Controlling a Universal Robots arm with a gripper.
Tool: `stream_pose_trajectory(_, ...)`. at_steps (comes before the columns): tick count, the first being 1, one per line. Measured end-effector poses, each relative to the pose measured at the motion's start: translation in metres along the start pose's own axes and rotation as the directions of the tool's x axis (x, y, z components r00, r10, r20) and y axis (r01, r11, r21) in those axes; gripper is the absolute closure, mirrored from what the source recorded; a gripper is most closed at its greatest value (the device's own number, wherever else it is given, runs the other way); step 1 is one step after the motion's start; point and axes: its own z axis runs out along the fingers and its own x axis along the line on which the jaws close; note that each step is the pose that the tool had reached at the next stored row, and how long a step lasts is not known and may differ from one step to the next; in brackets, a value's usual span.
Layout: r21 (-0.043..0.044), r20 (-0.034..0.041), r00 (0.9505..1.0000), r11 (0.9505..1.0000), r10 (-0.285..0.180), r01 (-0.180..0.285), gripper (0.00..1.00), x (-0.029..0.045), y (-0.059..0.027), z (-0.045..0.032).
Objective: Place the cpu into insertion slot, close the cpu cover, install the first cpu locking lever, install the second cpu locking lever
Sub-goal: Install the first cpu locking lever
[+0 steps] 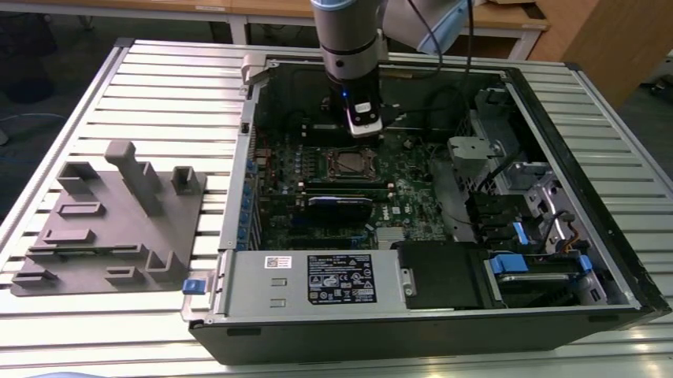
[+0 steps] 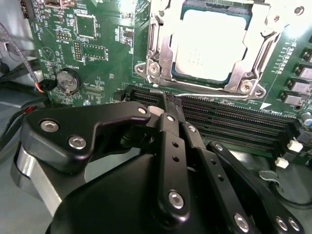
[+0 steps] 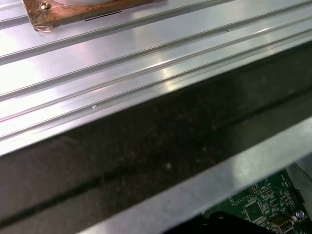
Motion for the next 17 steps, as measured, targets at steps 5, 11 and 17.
stream_pose_trajectory(5,0.0007,-0.0001,1.0000,1.0000,0.000,0.000,0.89,0.0003,-0.0016,0.0033)
stream_pose_trajectory(11,0.0181,0.0075,1.0000,0.9998,-0.005,0.004,0.89,0.0003,-0.0015,0.0038)
stream_pose_trajectory(17,0.0306,0.0124,0.9999,0.9995,-0.008,0.008,0.89,0.0002,-0.0017,0.0037)
